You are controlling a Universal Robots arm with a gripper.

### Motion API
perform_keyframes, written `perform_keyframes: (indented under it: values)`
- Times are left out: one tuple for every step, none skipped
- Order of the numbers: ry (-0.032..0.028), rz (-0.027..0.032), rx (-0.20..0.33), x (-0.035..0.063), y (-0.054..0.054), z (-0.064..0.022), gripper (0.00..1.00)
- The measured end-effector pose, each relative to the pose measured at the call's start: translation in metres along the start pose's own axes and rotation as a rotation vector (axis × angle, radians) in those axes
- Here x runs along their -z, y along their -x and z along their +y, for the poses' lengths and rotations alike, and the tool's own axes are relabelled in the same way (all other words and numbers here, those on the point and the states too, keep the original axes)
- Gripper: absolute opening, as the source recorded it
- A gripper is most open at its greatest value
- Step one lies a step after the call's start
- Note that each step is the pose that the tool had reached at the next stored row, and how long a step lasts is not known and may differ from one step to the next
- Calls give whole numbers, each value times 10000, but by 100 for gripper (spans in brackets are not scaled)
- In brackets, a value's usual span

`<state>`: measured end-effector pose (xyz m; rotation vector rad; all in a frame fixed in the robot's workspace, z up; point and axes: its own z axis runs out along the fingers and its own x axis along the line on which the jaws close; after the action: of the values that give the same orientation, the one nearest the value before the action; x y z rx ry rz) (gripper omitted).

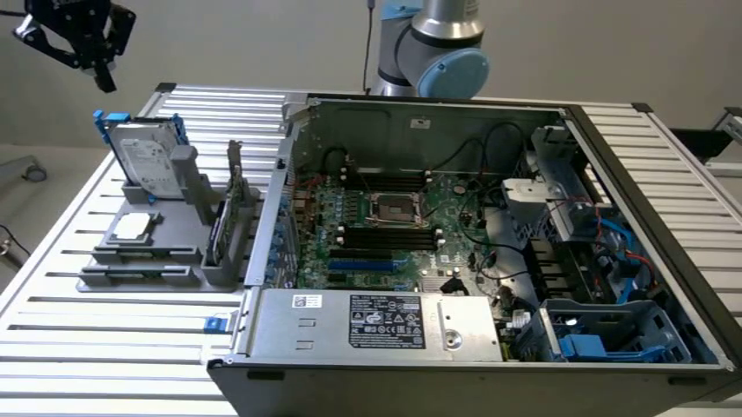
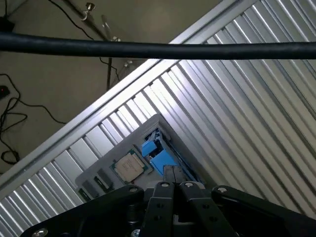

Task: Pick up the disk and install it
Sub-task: 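Pick up the disk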

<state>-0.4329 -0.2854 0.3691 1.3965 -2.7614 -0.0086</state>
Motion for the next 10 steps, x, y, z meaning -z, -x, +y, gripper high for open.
perform_keyframes:
  values:
    - [-8, 4, 179, -3, 0, 0, 11]
    - [-14, 10, 360, -5, 0, 0, 11]
    - [-21, 14, 539, -7, 0, 0, 11]
    - [-29, 19, 719, -8, 0, 0, 11]
    - [-36, 24, 903, -10, 0, 0, 11]
    - [-43, 28, 1083, -12, 0, 0, 11]
    - [-50, 33, 1263, -13, 0, 0, 11]
    - [-57, 38, 1442, -14, 0, 0, 11]
    - [-65, 43, 1634, -16, 1, 0, 11]
    - [-72, 47, 1813, -16, 1, 0, 11]
